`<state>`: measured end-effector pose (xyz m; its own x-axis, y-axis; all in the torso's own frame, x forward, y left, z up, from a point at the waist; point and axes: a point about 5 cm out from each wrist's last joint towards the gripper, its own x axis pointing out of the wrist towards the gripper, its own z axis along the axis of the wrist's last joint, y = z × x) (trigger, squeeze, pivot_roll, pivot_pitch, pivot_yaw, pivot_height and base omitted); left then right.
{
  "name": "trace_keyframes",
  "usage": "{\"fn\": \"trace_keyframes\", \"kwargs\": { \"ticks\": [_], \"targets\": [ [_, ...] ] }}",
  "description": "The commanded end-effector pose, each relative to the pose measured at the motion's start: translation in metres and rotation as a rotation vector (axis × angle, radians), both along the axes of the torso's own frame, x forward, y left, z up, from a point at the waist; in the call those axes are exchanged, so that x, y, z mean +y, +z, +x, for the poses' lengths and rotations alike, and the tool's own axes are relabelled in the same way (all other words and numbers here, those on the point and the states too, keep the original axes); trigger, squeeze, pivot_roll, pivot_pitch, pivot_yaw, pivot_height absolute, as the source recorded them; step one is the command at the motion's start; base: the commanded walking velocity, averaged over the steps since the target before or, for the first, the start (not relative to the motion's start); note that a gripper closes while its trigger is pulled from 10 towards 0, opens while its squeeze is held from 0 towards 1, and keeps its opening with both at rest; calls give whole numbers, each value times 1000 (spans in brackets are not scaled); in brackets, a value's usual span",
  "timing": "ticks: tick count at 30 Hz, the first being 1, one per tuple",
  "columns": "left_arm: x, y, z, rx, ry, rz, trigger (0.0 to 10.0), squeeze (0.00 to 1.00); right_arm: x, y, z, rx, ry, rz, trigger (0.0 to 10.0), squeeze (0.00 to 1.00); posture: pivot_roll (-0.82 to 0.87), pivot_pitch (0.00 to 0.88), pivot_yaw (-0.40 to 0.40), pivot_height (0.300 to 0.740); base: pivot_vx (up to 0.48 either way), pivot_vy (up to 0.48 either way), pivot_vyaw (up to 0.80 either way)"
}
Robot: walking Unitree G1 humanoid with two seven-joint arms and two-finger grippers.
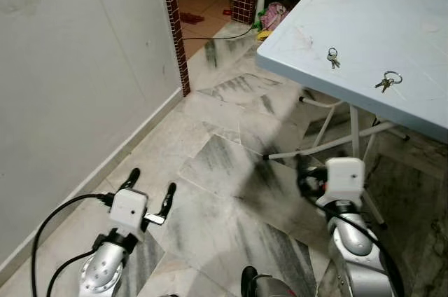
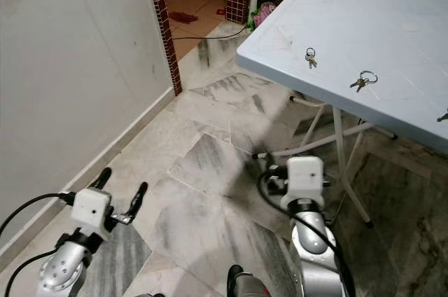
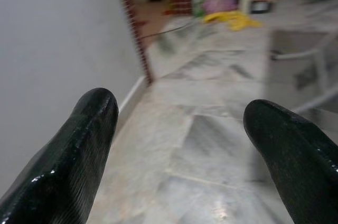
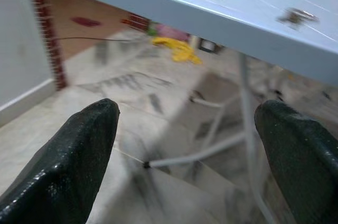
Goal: Hang keys on a hook
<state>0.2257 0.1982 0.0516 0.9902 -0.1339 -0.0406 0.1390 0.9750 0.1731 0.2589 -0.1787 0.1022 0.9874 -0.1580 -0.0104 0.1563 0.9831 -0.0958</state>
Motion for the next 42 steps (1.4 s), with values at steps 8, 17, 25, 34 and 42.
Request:
{"fn": "trace_keyframes", "kwargs": {
  "ticks": [8, 17, 25, 34, 42],
  "targets": [
    [-16, 30, 21, -35, 15, 12, 10000, 0, -1, 4, 1, 23, -28, -2, 10000, 0, -101, 185, 15, 740, 0, 0, -155],
    [-28, 37, 30, -18, 4, -45, 10000, 0, 5, 6, 1, 14, -22, 19, 10000, 0, -112, 181, 29, 740, 0, 0, -451],
    [-34, 40, 34, -4, -8, -55, 10000, 0, 9, 8, 3, 10, 2, 11, 10000, 0, -114, 174, 32, 740, 0, 0, 0],
    [-34, 40, 36, 5, -1, -63, 10000, 0, 9, 8, 4, 8, 7, 10, 10000, 0, -107, 172, 29, 740, 0, -236, 0],
    [-32, 38, 33, 21, 4, -68, 10000, 0, 13, 7, 5, 12, 23, 13, 10000, 0, -97, 177, 25, 740, 0, -272, 0]
  ]
}}
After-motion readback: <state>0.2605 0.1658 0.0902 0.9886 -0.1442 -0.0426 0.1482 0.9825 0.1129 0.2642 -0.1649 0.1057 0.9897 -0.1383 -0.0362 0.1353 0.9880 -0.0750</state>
